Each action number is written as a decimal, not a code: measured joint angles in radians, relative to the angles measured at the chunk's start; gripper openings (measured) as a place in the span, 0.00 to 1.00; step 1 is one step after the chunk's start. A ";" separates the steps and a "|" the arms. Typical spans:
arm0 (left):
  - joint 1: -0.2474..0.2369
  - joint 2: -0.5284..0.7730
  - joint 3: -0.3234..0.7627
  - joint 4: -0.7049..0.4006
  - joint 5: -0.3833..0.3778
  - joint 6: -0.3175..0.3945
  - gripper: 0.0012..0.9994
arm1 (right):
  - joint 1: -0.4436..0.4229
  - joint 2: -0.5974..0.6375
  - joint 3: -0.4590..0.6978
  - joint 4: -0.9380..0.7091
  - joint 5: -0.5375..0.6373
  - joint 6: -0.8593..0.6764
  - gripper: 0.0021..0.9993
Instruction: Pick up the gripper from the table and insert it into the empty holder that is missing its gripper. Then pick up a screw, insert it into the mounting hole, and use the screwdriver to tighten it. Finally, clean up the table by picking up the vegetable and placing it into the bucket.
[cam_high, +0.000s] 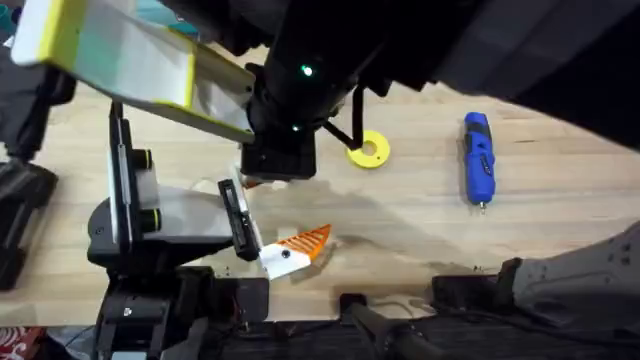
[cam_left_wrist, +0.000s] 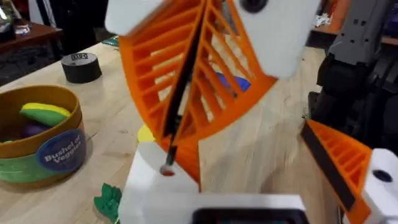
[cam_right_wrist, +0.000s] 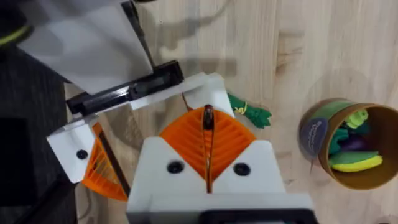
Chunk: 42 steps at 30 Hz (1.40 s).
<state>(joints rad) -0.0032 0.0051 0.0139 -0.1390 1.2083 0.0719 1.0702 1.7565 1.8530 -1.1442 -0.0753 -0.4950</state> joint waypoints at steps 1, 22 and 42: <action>0.000 0.000 0.000 0.000 0.000 0.000 0.99 | 0.000 0.000 0.000 0.000 0.000 0.000 0.00; 0.000 0.000 0.000 0.000 0.000 0.000 0.99 | 0.000 0.000 0.000 -0.004 0.000 0.000 0.00; 0.000 0.000 0.000 0.000 0.000 0.000 0.99 | 0.000 0.042 0.000 -0.007 0.000 0.000 0.00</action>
<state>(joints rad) -0.0032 0.0055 0.0139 -0.1390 1.2083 0.0719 1.0702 1.7984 1.8530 -1.1515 -0.0753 -0.4953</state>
